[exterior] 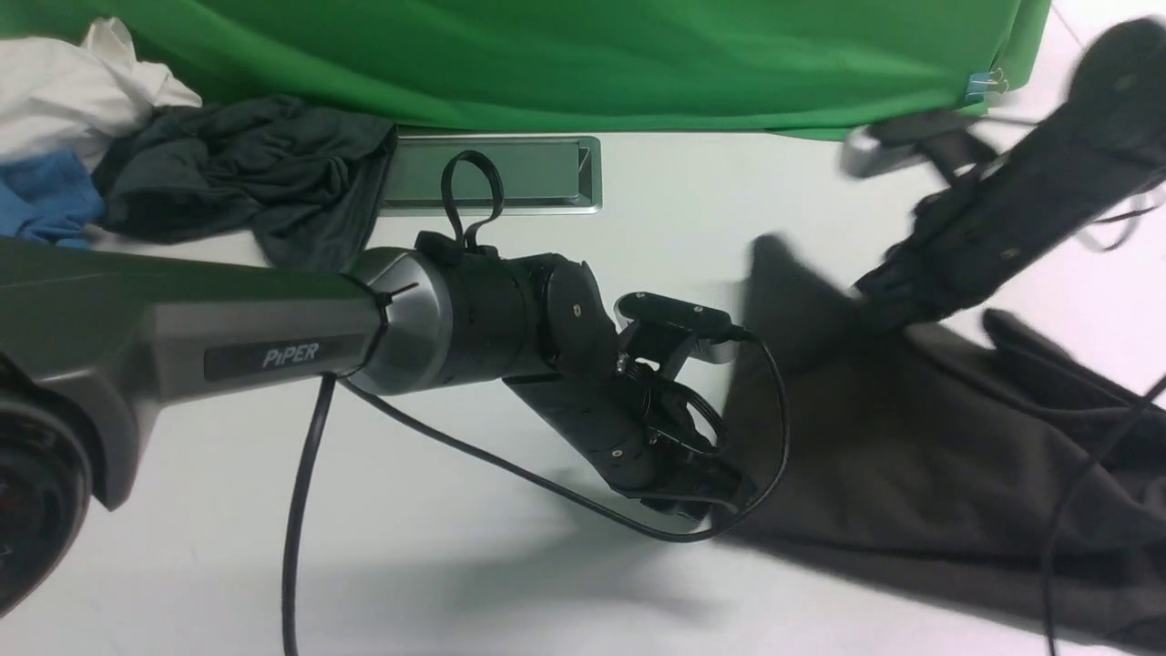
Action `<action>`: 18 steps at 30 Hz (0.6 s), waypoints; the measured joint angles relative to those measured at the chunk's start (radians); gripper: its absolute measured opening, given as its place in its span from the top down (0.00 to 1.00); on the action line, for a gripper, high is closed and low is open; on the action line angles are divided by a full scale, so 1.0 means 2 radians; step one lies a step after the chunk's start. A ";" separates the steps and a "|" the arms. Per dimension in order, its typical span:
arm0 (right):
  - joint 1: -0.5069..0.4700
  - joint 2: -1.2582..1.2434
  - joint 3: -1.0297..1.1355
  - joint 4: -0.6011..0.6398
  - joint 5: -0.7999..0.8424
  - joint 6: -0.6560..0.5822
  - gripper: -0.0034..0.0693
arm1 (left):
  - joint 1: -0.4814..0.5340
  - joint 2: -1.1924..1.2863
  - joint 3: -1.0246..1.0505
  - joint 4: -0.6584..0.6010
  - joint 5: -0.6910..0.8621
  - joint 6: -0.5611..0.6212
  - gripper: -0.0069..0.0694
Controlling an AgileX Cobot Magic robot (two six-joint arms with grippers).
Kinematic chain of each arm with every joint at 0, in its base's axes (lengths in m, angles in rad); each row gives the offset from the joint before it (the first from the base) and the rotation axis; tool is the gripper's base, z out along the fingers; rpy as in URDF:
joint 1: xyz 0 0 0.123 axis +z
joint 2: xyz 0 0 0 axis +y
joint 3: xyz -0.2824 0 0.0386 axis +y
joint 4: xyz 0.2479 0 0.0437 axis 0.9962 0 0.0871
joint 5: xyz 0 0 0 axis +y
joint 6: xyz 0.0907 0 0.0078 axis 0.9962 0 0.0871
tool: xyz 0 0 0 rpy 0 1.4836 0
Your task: Fold a long-sleeved shirt on a white desktop.
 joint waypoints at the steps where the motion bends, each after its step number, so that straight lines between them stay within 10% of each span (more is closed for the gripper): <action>1: -0.003 -0.001 0.000 0.000 0.000 0.000 0.87 | 0.000 0.000 0.000 0.000 0.000 0.000 0.89; 12: -0.015 0.005 0.011 -0.004 -0.004 -0.009 0.84 | 0.000 -0.006 -0.010 0.010 0.020 -0.009 0.88; 18: -0.009 0.022 0.035 -0.010 -0.017 0.013 0.64 | 0.001 -0.016 -0.068 0.055 0.033 -0.078 0.73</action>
